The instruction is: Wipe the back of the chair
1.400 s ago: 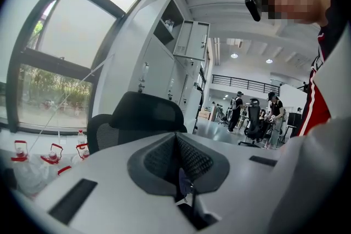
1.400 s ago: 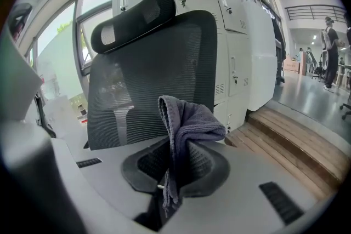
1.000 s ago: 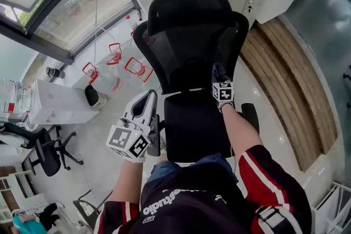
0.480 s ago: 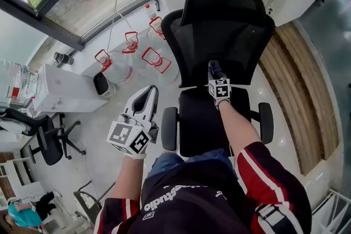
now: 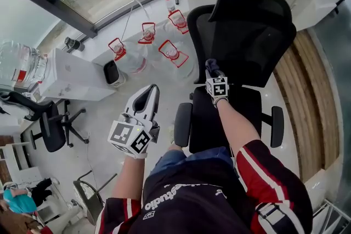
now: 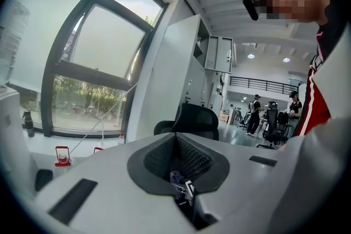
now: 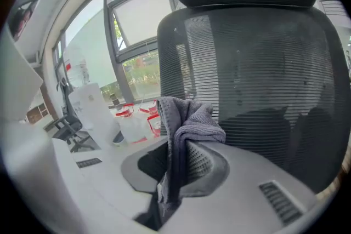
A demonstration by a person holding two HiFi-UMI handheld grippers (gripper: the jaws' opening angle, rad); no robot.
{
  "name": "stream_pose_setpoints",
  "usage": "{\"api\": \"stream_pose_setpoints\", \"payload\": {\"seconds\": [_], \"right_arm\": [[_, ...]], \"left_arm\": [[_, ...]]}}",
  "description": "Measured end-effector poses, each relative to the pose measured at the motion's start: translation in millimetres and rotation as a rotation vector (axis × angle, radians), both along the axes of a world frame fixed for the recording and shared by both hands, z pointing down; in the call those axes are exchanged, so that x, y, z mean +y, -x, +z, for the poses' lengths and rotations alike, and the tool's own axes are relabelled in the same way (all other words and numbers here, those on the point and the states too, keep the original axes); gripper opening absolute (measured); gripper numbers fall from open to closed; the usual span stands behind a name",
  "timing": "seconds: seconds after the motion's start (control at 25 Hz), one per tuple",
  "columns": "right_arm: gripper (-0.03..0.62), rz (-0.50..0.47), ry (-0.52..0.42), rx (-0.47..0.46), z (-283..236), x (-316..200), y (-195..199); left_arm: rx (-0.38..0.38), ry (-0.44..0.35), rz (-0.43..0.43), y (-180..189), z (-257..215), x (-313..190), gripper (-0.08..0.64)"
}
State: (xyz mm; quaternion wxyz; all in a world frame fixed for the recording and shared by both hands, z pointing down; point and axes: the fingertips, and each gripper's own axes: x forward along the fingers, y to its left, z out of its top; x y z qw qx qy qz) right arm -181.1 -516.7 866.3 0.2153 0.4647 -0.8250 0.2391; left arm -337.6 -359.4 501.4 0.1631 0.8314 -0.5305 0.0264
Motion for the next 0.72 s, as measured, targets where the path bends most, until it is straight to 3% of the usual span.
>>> {"api": "stream_pose_setpoints", "payload": {"seconds": [0.32, 0.56, 0.72], "right_arm": [[0.061, -0.020, 0.012, -0.016, 2.5, 6.9, 47.5], [0.061, -0.157, 0.005, -0.077, -8.9, 23.7, 82.7], [0.061, -0.205, -0.021, -0.093, -31.1, 38.0, 84.1]], "left_arm": [[0.002, -0.002, -0.030, 33.7, 1.3, 6.4, 0.025], [0.008, -0.013, -0.035, 41.3, -2.7, 13.4, 0.025], [0.021, -0.033, -0.031, 32.1, -10.8, 21.2, 0.025]]}}
